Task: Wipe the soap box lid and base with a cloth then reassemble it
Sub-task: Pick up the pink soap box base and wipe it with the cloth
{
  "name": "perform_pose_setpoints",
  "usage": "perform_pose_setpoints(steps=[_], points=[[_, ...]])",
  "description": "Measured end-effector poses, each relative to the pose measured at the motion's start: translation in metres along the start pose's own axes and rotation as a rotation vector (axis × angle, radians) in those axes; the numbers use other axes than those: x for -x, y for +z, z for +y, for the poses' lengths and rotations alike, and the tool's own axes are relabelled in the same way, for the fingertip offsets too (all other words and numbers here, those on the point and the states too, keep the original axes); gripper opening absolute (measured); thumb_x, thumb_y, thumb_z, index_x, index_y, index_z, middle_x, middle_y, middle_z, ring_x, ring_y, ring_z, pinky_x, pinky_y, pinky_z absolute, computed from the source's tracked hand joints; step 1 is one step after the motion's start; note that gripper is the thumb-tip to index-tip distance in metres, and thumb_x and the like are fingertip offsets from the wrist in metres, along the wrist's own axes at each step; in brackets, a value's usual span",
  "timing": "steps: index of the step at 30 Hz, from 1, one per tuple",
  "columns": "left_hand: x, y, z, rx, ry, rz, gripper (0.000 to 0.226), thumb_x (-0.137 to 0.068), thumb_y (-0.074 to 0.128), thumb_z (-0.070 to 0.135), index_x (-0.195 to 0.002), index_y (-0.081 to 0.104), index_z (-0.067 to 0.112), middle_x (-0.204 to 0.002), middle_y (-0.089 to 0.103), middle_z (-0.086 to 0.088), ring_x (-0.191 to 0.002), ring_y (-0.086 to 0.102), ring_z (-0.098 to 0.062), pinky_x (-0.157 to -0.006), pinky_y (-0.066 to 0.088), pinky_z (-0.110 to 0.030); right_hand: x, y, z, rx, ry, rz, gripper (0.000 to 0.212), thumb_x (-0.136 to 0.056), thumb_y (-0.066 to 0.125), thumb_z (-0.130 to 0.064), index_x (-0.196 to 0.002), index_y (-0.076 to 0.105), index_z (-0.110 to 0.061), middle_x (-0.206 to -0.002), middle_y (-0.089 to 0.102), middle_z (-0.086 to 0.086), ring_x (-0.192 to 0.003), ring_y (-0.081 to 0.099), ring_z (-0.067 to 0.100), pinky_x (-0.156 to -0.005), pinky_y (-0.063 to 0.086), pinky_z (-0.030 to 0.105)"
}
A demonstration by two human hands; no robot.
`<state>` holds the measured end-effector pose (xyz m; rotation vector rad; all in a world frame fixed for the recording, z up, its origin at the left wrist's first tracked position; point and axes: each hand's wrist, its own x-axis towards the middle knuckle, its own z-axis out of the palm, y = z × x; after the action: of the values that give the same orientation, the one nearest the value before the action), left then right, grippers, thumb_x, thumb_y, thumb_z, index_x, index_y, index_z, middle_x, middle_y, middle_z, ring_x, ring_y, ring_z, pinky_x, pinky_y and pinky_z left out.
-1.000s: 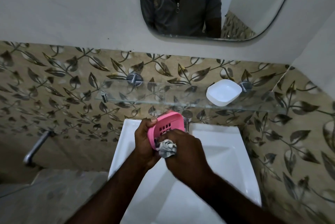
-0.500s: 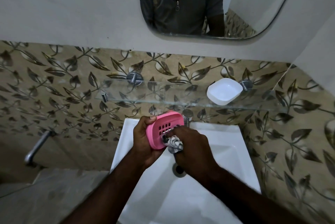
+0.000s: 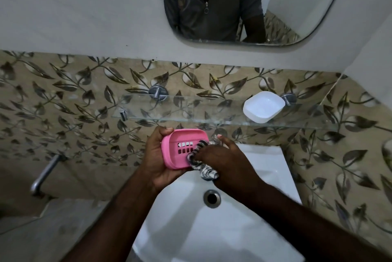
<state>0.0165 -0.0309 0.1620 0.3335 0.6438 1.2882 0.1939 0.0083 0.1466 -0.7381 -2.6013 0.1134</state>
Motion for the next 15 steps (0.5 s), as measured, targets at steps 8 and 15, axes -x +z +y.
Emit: perform_pose_setpoints(steps=[8,15], points=[[-0.003,0.002,-0.02,-0.024,0.032,0.068,0.075,-0.079,0.05,0.059,-0.128,0.057,0.002,-0.117,0.067,-0.02,-0.105,0.066,-0.032,-0.092,0.054,-0.044,-0.003,0.003,-0.021,-0.299,0.328,0.186,0.01,-0.073,0.063,-0.02,-0.083,0.065,-0.019,-0.076,0.067,-0.003,-0.071,0.059,0.016,-0.063,0.042,0.025],[-0.011,0.008,-0.043,-0.172,0.252,0.184,0.067,-0.055,0.064,0.069,-0.087,0.078,0.011,-0.093,0.071,-0.017,-0.087,0.066,-0.03,-0.088,0.049,-0.042,-0.016,-0.003,-0.062,-0.721,0.476,0.222,0.013,-0.08,0.064,-0.021,-0.079,0.062,-0.034,-0.06,0.061,-0.018,-0.052,0.057,0.003,-0.053,0.045,0.022]])
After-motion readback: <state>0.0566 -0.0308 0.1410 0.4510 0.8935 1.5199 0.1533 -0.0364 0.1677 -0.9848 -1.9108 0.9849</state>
